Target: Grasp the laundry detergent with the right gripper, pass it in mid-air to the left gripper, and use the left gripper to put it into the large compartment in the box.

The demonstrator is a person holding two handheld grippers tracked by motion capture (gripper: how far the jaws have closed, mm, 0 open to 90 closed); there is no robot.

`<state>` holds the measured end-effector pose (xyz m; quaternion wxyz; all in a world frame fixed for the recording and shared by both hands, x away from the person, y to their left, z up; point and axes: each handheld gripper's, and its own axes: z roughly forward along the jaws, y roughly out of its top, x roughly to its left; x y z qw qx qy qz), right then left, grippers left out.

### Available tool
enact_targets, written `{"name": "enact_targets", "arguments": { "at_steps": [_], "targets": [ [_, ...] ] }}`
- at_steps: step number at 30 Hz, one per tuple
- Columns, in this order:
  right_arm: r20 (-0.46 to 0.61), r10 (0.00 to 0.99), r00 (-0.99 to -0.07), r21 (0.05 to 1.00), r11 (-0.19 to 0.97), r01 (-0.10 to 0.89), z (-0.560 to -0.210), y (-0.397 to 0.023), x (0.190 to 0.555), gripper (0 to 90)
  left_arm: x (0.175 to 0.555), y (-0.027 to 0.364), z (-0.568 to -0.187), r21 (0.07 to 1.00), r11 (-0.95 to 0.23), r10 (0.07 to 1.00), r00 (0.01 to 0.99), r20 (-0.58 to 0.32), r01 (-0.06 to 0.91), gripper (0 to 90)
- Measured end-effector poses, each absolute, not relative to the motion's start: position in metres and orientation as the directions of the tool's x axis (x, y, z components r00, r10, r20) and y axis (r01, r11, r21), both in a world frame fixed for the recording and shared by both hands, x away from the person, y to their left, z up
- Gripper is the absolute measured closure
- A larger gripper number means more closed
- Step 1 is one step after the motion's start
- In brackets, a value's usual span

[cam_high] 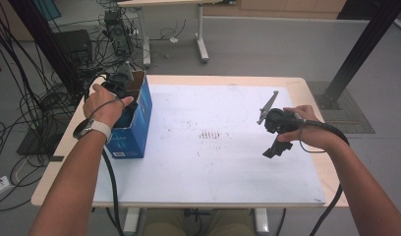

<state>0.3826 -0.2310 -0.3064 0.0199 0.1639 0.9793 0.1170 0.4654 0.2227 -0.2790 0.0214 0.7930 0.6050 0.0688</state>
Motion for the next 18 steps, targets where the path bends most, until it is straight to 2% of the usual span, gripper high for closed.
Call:
{"name": "enact_targets", "arguments": {
  "at_steps": [11,18],
  "targets": [
    [-0.001,0.315,-0.949,0.229,0.924,0.306,-0.307,-0.227,0.383,6.5,0.461,0.222,-0.268,0.139,-0.292,0.955,0.280,0.100,0.946,25.3],
    [0.002,0.317,-0.948,0.230,0.923,0.309,-0.308,-0.227,0.381,6.5,0.460,0.227,-0.265,0.145,-0.286,0.958,0.280,0.064,0.947,24.3]
  ]
}}
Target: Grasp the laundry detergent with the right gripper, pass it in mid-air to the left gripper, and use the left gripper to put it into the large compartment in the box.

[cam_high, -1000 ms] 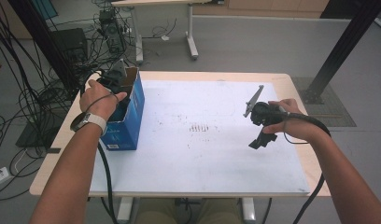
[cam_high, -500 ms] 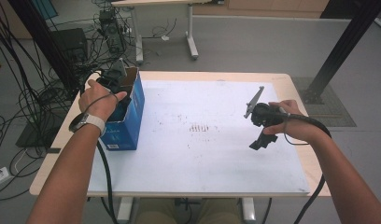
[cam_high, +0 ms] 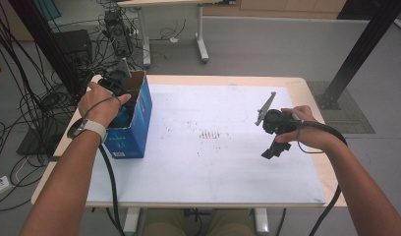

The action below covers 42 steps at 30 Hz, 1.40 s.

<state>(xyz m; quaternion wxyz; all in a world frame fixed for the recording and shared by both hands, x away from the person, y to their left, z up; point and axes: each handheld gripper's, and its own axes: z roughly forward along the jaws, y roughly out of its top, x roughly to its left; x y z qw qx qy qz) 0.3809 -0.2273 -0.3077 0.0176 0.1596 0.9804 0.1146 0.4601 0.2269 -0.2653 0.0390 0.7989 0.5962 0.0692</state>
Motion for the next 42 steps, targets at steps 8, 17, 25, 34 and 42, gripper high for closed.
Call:
{"name": "enact_targets", "arguments": {
  "at_steps": [8,17,25,34,42],
  "targets": [
    [0.003,0.317,-0.948,0.222,0.925,0.310,-0.308,-0.228,0.380,6.5,0.458,0.225,-0.253,0.157,-0.298,0.954,0.291,0.069,0.941,18.7],
    [0.000,0.319,-0.948,0.212,0.926,0.312,-0.305,-0.228,0.380,6.6,0.454,0.215,-0.229,0.202,-0.318,0.948,0.316,0.043,0.926,12.3],
    [-0.004,0.327,-0.945,0.206,0.925,0.319,-0.303,-0.230,0.379,6.5,0.450,0.201,-0.204,0.233,-0.353,0.936,0.345,0.074,0.906,11.4],
    [-0.008,0.322,-0.947,0.210,0.926,0.313,-0.299,-0.230,0.378,6.6,0.445,0.196,-0.170,0.248,-0.379,0.925,0.359,0.126,0.891,11.4],
    [-0.008,0.326,-0.945,0.209,0.925,0.318,-0.297,-0.231,0.378,6.6,0.438,0.183,-0.142,0.268,-0.455,0.890,0.435,0.135,0.849,10.8]
  ]
}}
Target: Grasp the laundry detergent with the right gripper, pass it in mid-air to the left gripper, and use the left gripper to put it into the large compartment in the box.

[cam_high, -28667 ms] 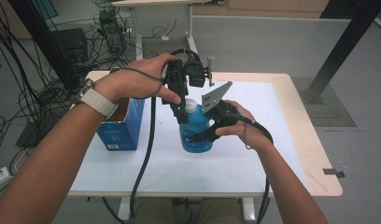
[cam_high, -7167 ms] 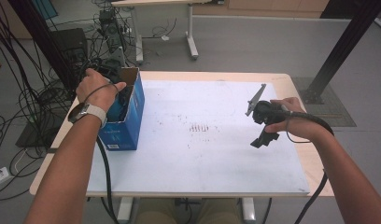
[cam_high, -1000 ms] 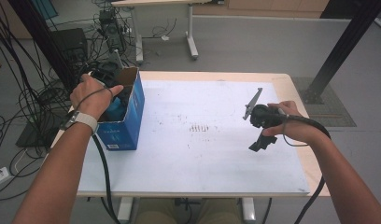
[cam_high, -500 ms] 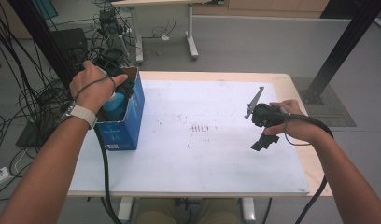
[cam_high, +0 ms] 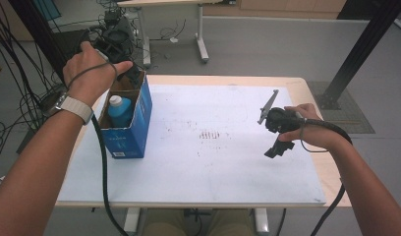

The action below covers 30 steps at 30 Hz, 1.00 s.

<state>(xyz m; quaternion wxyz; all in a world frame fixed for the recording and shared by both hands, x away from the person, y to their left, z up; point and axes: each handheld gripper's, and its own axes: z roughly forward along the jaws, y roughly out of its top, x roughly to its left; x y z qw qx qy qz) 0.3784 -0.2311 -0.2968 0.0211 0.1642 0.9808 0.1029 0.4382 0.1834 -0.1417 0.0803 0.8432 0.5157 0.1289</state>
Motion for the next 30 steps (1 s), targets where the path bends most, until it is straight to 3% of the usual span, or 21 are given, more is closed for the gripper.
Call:
{"name": "enact_targets", "arguments": {
  "at_steps": [8,21,30],
  "targets": [
    [-0.013,0.345,-0.939,0.205,0.920,0.335,-0.292,-0.236,0.376,6.7,0.431,0.168,-0.134,0.271,-0.542,0.837,0.538,0.096,0.795,9.7],
    [-0.016,0.369,-0.929,0.216,0.909,0.357,-0.289,-0.245,0.373,6.7,0.416,0.137,-0.145,0.297,-0.731,0.655,0.753,0.053,0.615,10.0],
    [-0.017,0.374,-0.927,0.215,0.907,0.362,-0.287,-0.245,0.373,6.7,0.409,0.118,-0.149,0.300,-0.791,0.570,0.820,0.046,0.533,10.0]
  ]
}}
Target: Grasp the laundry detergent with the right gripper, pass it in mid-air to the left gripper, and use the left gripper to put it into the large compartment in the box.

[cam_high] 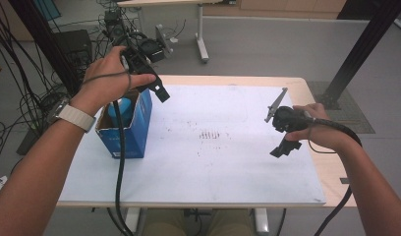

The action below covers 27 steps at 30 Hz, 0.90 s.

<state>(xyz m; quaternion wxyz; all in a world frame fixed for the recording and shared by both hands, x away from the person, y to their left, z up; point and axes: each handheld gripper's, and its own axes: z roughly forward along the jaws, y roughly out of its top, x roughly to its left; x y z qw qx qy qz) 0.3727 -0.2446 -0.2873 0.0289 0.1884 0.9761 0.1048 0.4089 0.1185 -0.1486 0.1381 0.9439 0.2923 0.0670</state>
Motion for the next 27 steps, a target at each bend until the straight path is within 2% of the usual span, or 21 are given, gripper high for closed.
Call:
{"name": "enact_targets", "arguments": {
  "at_steps": [10,27],
  "targets": [
    [-0.020,0.378,-0.926,0.217,0.905,0.365,-0.286,-0.245,0.373,6.7,0.400,0.099,-0.166,0.283,-0.858,0.455,0.890,0.035,0.428,10.0],
    [-0.019,0.382,-0.924,0.219,0.903,0.369,-0.288,-0.245,0.370,6.7,0.397,0.085,-0.194,0.214,-0.907,0.383,0.922,0.057,0.364,9.9]
  ]
}}
